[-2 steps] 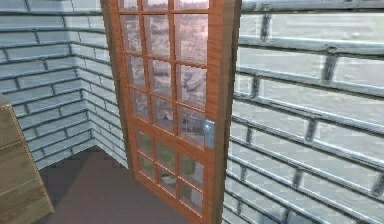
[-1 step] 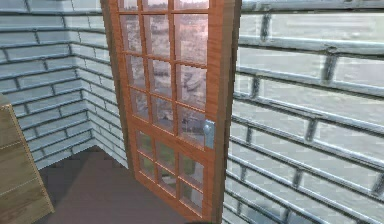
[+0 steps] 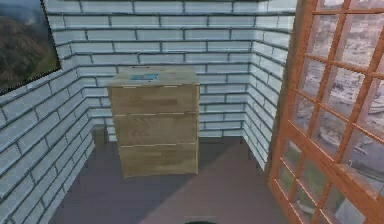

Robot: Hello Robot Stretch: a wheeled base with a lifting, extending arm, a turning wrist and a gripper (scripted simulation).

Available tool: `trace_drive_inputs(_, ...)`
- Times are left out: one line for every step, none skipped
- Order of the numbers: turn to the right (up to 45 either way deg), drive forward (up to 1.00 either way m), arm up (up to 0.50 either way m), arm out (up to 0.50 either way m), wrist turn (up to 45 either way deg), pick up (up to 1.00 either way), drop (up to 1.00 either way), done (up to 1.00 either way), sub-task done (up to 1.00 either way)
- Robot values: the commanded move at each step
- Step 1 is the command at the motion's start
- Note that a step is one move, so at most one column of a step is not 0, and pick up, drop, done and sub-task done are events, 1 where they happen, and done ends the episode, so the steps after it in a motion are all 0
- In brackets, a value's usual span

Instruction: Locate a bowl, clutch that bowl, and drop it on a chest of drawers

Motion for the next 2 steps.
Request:
trace_drive_inputs(-9.0, 0.0, 0.0, 0.0, 0.0, 0.0, 0.0, 0.0, 0.0)
trace_drive_inputs(0.0, 1.0, 0.0, 0.0, 0.0, 0.0, 0.0, 0.0, 0.0)
